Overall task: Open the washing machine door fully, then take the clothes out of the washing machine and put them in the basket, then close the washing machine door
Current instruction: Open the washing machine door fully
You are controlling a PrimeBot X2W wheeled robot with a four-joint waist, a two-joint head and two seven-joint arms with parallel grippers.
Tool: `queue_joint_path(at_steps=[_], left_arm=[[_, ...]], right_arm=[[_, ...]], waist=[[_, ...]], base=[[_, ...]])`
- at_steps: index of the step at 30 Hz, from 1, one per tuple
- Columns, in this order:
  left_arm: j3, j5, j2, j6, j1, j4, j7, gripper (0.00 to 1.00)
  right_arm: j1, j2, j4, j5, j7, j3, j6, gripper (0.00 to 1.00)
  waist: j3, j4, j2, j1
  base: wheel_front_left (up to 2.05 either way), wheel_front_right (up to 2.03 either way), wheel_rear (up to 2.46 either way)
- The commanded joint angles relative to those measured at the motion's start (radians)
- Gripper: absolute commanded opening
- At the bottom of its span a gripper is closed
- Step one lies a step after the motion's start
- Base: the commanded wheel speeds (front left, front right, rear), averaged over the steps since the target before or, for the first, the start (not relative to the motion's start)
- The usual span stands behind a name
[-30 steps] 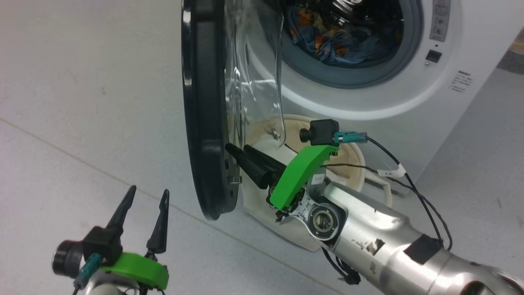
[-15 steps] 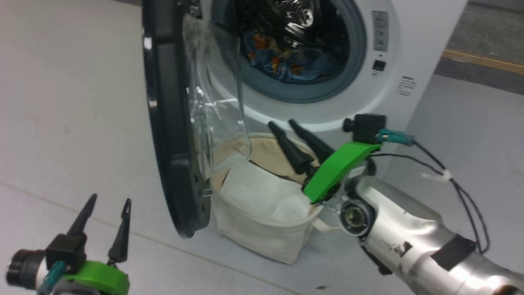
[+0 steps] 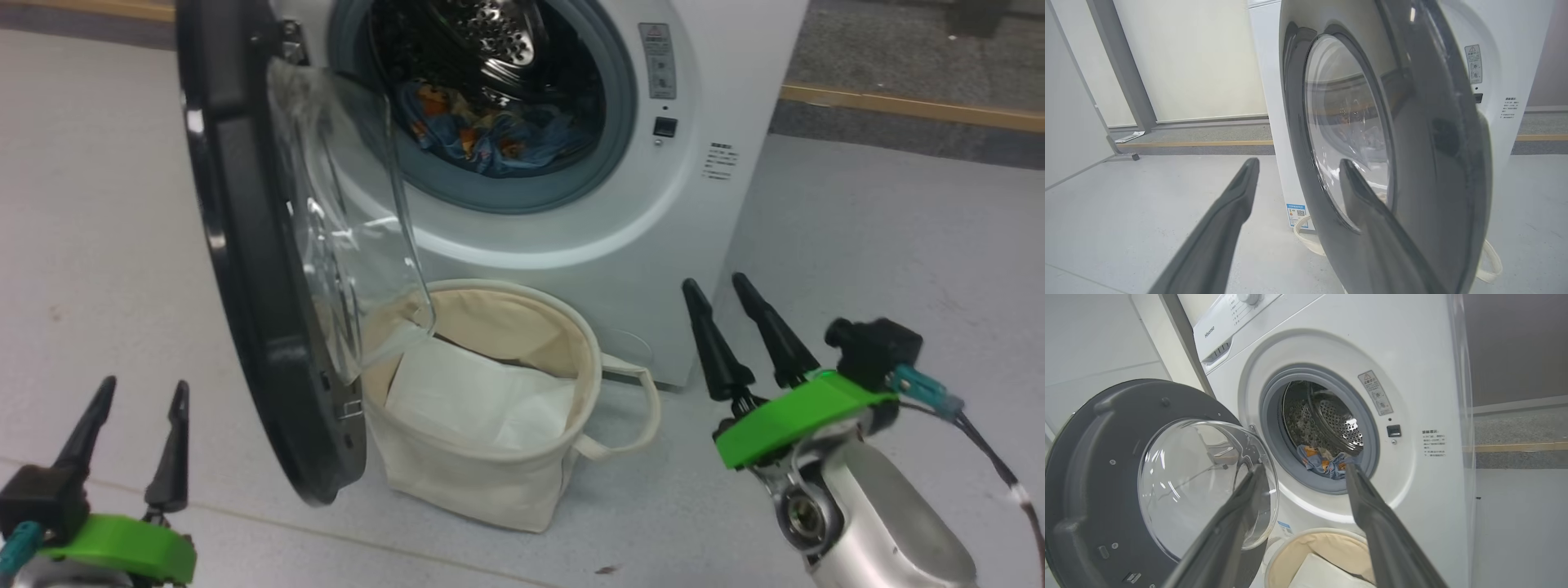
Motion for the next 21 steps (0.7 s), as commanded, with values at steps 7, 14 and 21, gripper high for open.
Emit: queue_joint_path(at_steps=[7,14,21], left_arm=[[0.075,-0.039,0.071,-0.007,-0.011,-0.055,0.002,1.0],[0.075,-0.058,0.081,-0.011,-0.009,-0.057,0.006,1.0],[0.064,-0.082,0.085,-0.017,-0.009,-0.051,0.015,1.0]], right_arm=[[0.096,0.045,-0.121,-0.182,-0.012,-0.145,0.006,1.0],[0.161,0.073,-0.15,-0.257,-0.012,-0.239,0.006,1.0],[0.164,0.093,-0.129,-0.27,-0.012,-0.24,0.006,1.0]], waist=[[0.01,-0.055,-0.0001,0.0001],[0.015,-0.064,-0.0001,0.0001],[0.017,-0.076,-0.0001,0.0001]], base=[[0.0,0.0,0.0],[0.0,0.0,0.0],[0.0,0.0,0.0]])
